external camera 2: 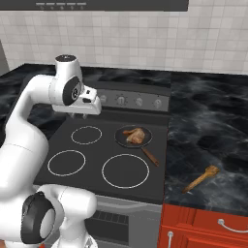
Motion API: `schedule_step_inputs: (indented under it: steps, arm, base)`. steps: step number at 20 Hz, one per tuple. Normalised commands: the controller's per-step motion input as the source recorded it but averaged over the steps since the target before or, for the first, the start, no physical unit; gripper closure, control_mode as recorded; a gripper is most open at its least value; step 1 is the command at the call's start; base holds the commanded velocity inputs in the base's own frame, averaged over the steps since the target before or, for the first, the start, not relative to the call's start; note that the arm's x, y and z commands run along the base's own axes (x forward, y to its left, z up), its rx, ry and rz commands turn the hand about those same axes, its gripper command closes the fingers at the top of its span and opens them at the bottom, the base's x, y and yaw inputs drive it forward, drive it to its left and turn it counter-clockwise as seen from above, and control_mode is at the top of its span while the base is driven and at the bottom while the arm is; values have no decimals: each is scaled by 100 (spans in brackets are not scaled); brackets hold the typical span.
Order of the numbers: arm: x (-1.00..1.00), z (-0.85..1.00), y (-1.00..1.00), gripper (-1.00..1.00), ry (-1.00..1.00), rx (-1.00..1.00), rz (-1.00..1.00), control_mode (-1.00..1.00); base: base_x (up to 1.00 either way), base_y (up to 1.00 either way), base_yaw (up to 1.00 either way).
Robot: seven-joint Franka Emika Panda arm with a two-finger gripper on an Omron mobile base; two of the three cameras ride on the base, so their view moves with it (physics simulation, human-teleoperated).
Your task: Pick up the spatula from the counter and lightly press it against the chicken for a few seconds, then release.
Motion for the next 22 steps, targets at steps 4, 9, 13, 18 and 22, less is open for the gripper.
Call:
schedule_step_inputs:
  steps: [4,9,13,18,22]
  arm:
    - [-14,0,-1,-100,0,1,0,-100]
    - [-32,-3,-18,-100,-10,1,-7,-100]
    - [-26,-14,-38,-100,-15,0,-10,-100]
    - [-15,-15,-46,-100,-5,-1,-12,-100]
    - [-4,-10,-38,-100,0,0,-11,-100]
  base:
    - [0,0,0]
    - [0,0,0]
    - [0,0,0]
    - [0,0,0]
    - [0,0,0]
